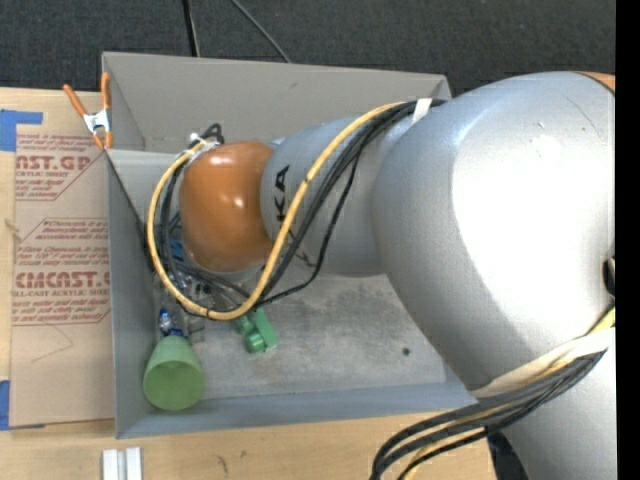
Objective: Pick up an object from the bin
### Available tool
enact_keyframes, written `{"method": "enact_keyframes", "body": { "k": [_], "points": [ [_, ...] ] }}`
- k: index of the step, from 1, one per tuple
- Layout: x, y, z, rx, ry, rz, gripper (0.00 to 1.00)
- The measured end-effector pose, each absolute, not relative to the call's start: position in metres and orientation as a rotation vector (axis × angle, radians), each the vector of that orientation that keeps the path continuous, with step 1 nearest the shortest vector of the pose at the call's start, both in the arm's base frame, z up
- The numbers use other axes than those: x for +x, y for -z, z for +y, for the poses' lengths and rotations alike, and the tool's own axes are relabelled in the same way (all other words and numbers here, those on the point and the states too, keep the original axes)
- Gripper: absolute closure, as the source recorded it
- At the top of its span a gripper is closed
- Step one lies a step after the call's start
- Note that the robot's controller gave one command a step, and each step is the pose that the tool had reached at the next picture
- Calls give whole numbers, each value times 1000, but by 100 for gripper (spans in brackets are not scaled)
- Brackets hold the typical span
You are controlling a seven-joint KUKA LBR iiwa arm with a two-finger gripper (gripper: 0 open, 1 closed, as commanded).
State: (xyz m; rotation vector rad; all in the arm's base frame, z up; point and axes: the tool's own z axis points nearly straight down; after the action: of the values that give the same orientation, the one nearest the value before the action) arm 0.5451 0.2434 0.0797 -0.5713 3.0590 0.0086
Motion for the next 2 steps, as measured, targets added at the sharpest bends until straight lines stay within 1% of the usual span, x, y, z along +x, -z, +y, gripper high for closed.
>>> {"method": "enact_keyframes", "body": {
  "k": [1, 2],
  "points": [
    [542, -229, 240, -619, -4, 3068, 100],
    [540, -224, 239, -621, -3, 3076, 0]
  ]
}}
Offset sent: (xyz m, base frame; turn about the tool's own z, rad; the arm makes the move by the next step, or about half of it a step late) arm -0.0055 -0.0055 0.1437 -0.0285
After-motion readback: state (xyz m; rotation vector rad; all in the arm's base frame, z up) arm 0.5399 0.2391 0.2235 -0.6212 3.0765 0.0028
